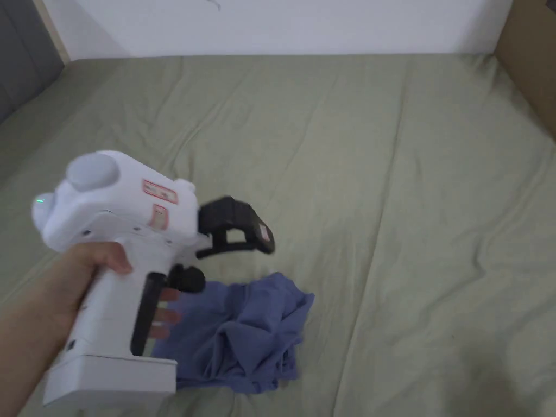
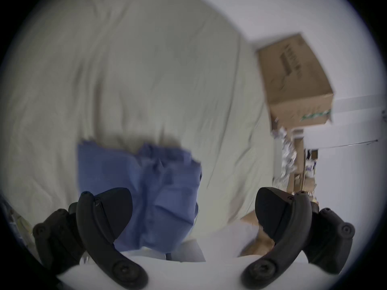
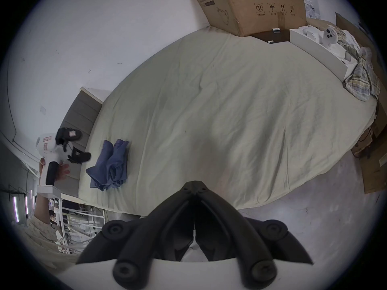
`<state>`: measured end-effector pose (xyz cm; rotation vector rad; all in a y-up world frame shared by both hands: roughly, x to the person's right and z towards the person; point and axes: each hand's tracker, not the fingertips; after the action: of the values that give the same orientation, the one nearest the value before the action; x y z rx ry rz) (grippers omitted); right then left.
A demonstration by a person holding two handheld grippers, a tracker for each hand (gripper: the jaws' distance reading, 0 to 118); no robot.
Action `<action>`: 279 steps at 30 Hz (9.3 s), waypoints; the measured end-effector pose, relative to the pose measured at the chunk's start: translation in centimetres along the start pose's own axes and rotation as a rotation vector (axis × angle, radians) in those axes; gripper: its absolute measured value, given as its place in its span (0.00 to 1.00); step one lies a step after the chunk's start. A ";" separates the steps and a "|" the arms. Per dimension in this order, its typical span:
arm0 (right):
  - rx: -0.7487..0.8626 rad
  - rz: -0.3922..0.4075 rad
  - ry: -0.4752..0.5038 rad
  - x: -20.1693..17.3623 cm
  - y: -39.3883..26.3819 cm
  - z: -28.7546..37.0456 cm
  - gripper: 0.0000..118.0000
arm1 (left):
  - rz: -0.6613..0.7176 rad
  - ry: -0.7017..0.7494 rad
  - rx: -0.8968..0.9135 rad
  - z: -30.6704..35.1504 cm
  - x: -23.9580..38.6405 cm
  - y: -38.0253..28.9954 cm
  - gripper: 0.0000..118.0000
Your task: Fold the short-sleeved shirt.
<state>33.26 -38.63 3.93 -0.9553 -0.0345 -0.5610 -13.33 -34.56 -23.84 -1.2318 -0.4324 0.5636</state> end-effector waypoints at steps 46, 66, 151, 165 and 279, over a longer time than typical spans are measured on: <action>-0.134 0.314 0.380 -19.1 5.3 -11.2 0.00 | 0.029 -0.131 0.217 2.3 -9.8 -8.3 0.00; -0.405 0.160 0.356 -17.4 2.6 -23.5 0.00 | 0.212 -0.383 0.063 -1.6 -16.6 -4.8 0.98; 0.744 0.512 0.048 -21.3 -4.3 4.6 0.00 | -0.421 0.324 1.095 13.8 2.5 -20.3 0.02; 0.932 0.490 -0.035 -16.7 -5.4 9.6 0.00 | -0.598 0.346 1.190 15.6 8.0 -25.0 0.02; 0.916 0.388 0.063 -17.3 -2.8 10.8 1.00 | -0.616 0.322 0.974 13.7 8.5 -23.6 1.00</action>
<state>19.45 -23.88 7.80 -0.0396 -0.0427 -0.1652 -10.82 -24.35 2.76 -0.2037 -0.1897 -0.0008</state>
